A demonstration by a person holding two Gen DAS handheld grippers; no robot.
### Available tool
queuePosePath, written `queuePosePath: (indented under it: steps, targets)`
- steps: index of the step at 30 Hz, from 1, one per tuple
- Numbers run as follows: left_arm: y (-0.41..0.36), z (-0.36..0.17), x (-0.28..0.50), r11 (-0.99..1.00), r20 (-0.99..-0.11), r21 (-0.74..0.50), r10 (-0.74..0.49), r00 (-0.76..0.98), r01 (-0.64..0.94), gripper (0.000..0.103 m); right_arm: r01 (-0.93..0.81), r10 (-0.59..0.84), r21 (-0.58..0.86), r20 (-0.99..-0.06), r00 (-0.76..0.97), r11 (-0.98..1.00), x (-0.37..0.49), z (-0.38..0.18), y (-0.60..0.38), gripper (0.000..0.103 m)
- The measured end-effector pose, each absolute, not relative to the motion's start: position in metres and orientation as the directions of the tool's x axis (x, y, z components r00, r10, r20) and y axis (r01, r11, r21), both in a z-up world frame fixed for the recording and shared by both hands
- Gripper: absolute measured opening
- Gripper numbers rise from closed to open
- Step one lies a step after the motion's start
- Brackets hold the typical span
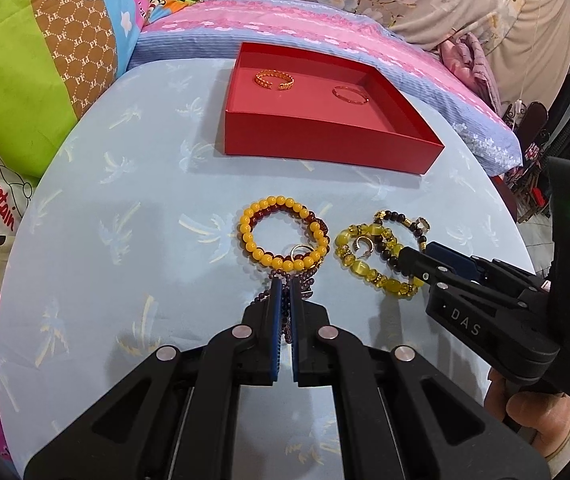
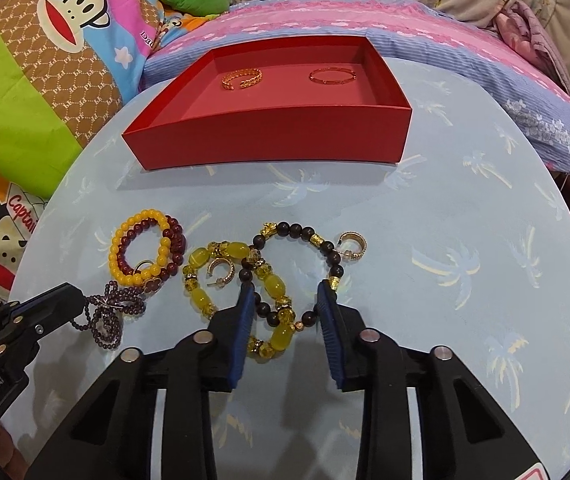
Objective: Organize jewelry
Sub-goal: 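Grasp the yellow beaded bracelet with the right tool while the left tool holds the purple bracelet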
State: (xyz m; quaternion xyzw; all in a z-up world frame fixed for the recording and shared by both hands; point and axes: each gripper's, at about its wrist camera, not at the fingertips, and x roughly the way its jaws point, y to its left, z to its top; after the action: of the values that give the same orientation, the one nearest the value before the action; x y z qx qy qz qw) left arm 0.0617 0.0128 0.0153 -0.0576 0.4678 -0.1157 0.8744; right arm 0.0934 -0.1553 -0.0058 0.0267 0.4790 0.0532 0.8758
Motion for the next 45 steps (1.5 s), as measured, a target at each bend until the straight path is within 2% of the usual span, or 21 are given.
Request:
queuePosePath:
  steps: [1,3,10,12,22,25,27,29,30,36,39,45]
  targets:
    - [0.012,0.015,0.061,0.967,-0.805,-0.209,-0.256,0.535,0.148,0.003,-0.067,0.116,0.095,-0.836,0.536,0.993,0.093,-0.006,-0.156,0.022]
    - [0.013,0.015,0.062,0.966,-0.805,-0.212,-0.258,0.534,0.148,0.003,-0.068,0.129,0.11,-0.841,0.525,0.992,0.093,-0.007,-0.158,0.007]
    - [0.013,0.015,0.061,0.966,-0.805,-0.213,-0.259,0.534,0.147,0.003,-0.061,0.159,0.149,-0.841,0.517,0.987,0.091,-0.006,-0.162,0.007]
    - [0.013,0.015,0.061,0.965,-0.805,-0.215,-0.261,0.534,0.147,0.003,-0.066,0.173,0.162,-0.839,0.515,0.985,0.092,-0.005,-0.161,0.014]
    - [0.01,0.013,0.059,0.965,-0.806,-0.217,-0.262,0.53,0.147,0.003,-0.097,0.158,0.126,-0.839,0.521,0.987,0.094,-0.009,-0.152,0.017]
    - [0.009,0.012,0.058,0.964,-0.807,-0.222,-0.265,0.528,0.146,0.003,-0.113,0.143,0.098,-0.837,0.528,0.989,0.091,-0.008,-0.149,0.015]
    - [0.009,0.012,0.058,0.964,-0.805,-0.223,-0.267,0.529,0.147,0.003,-0.122,0.145,0.094,-0.836,0.529,0.988,0.089,-0.008,-0.149,0.009]
    - [0.009,0.014,0.057,0.963,-0.803,-0.225,-0.269,0.531,0.147,0.003,-0.117,0.141,0.092,-0.833,0.535,0.989,0.087,-0.005,-0.15,0.008]
    - [0.009,0.016,0.056,0.962,-0.801,-0.228,-0.272,0.533,0.148,0.003,-0.115,0.147,0.101,-0.83,0.538,0.988,0.086,-0.003,-0.152,0.001]
    - [0.009,0.024,0.056,0.96,-0.79,-0.231,-0.28,0.545,0.159,0.003,-0.131,0.181,0.13,-0.817,0.547,0.983,0.084,0.01,-0.157,0.001]
    - [0.008,0.022,0.057,0.96,-0.795,-0.23,-0.28,0.539,0.159,0.003,-0.143,0.191,0.135,-0.827,0.529,0.981,0.089,0.007,-0.153,0.006]
    - [0.01,0.018,0.059,0.961,-0.801,-0.231,-0.276,0.531,0.151,0.003,-0.154,0.182,0.118,-0.84,0.511,0.981,0.098,-0.003,-0.146,0.006]
